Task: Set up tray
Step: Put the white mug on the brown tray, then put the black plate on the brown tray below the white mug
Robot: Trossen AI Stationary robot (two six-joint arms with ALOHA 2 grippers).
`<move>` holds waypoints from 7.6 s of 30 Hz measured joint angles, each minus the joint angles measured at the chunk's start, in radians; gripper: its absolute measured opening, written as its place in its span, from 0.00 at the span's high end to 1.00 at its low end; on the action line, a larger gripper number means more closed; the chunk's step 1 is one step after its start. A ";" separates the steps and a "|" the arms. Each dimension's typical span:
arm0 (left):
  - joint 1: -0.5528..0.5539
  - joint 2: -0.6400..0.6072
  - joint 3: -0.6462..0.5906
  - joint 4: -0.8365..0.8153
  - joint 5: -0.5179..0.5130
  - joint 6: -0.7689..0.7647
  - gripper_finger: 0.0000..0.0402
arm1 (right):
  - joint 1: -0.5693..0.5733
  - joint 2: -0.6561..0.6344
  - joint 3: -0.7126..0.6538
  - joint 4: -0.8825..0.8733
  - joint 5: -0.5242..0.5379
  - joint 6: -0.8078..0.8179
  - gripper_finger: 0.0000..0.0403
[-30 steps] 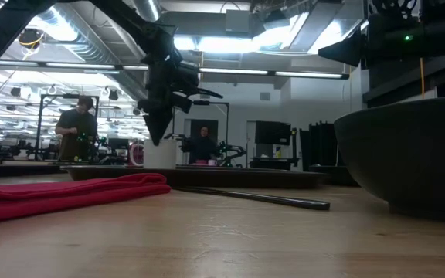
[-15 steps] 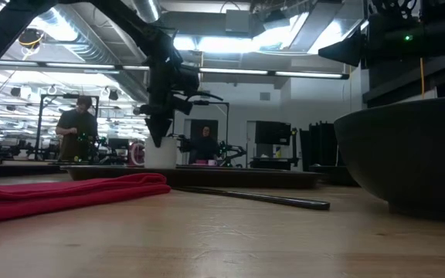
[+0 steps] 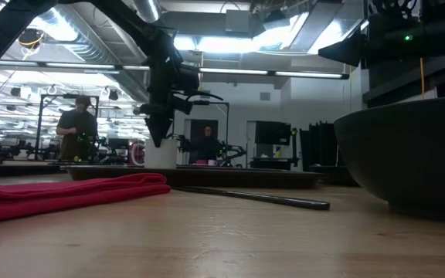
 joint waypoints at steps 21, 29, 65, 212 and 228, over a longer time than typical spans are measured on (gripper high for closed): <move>-0.040 -0.174 0.002 -0.041 0.048 -0.054 0.73 | 0.000 0.000 0.000 -0.001 0.000 -0.003 0.94; -0.115 -0.239 0.001 -0.013 0.151 -0.191 0.82 | 0.000 0.000 0.000 -0.001 0.000 -0.002 0.94; -0.300 -0.748 -0.941 1.040 0.288 -0.314 0.99 | -0.002 -0.005 0.074 -0.307 0.143 0.294 0.94; -0.255 -0.775 -0.965 1.107 0.214 -0.420 0.99 | -0.890 1.245 1.124 -1.636 -0.081 -0.295 0.65; -0.255 -0.775 -0.965 1.107 0.215 -0.444 0.99 | -0.887 1.248 1.110 -1.574 -0.071 -0.288 0.65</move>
